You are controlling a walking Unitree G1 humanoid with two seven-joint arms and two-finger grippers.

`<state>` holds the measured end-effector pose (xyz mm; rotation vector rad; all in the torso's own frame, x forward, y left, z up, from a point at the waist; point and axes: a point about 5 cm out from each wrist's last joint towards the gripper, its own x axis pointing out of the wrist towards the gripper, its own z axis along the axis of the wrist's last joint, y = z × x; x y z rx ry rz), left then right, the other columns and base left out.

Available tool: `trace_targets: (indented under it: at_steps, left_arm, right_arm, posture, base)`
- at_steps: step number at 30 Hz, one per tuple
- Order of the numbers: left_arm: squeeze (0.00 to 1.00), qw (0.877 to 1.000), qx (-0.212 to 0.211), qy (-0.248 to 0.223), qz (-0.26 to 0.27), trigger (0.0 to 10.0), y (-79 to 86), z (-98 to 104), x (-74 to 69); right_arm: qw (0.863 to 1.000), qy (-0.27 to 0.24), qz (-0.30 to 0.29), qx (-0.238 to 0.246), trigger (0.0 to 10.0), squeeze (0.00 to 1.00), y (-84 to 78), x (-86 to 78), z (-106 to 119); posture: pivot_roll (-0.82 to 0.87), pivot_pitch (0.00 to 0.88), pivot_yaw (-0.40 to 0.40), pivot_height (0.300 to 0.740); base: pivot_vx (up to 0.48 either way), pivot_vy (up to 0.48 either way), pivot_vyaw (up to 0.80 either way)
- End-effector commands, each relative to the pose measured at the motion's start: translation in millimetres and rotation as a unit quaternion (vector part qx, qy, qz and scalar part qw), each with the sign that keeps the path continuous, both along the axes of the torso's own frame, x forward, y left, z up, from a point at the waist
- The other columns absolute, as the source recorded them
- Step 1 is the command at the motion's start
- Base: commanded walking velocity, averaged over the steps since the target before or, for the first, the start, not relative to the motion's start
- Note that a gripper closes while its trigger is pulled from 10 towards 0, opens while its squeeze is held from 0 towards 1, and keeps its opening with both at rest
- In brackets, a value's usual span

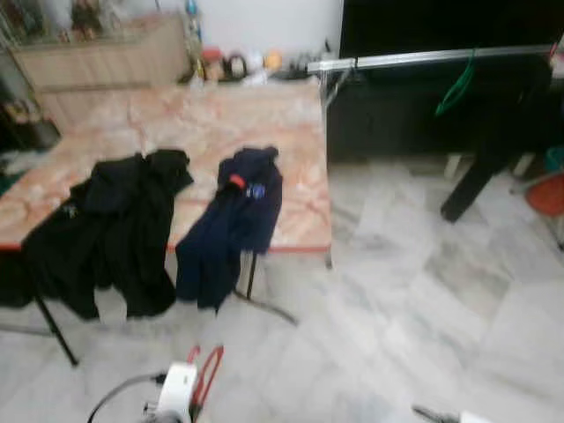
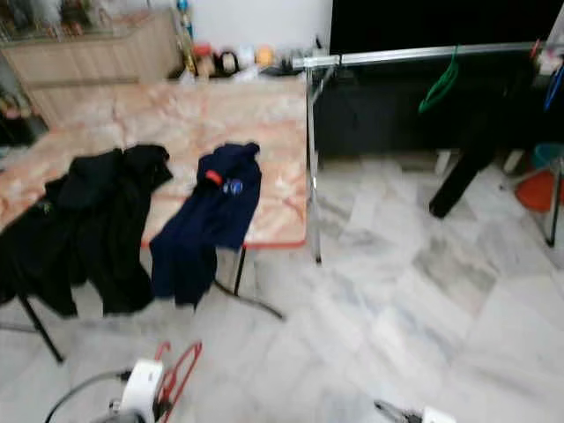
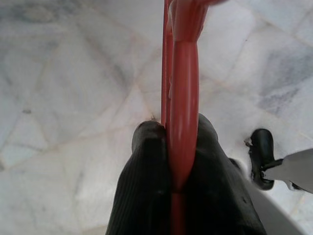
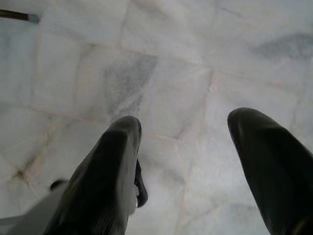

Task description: Hang hanger

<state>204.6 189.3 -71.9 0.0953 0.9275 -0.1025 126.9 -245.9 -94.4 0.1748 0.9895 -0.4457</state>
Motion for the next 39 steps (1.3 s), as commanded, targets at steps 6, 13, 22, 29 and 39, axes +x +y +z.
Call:
trace_targets:
  at_steps: [6,13,22,29,39]
  left_arm:
    - [0.0,1.0,0.017,0.018,-0.01,10.0,7.9,0,-0.2]
    - [0.0,1.0,0.016,0.023,-0.009,10.0,5.1,-2,-4.1]
    - [0.0,1.0,0.01,0.024,-0.006,10.0,-2.0,-4,-4.4]
    - [0.0,1.0,0.002,0.021,-0.006,10.0,-11.2,-4,-2.9]
    - [0.0,0.999,0.022,0.024,0.0,10.0,6.5,-3,-4.6]
  right_arm:
    - [1.0,-0.006,-0.007,0.016,10.0,0.0,12.7,9.2,-1]
    - [1.0,-0.007,0.002,0.014,10.0,0.0,11.8,9.6,0]
    - [1.0,-0.001,-0.002,0.009,10.0,0.0,4.9,-2.1,-2]
    - [1.0,-0.007,0.002,0.001,10.0,0.0,0.1,5.0,2]
    - [1.0,-0.016,0.007,0.001,10.0,0.0,0.3,13.6,5]
  posture:
    - [-0.05,0.0,0.091,0.74]
    - [-0.05,0.0,0.079,0.74]
    - [-0.06,0.0,0.071,0.74]
    - [-0.06,0.0,0.044,0.74]
    - [-0.07,0.0,0.057,0.74]
  base:
    - [0.0,-0.302,0.0]
    - [0.0,-0.301,0.0]
    - [0.0,-0.302,0.0]
    - [0.0,-0.3,0.0]
    - [0.0,-0.3,0.0]
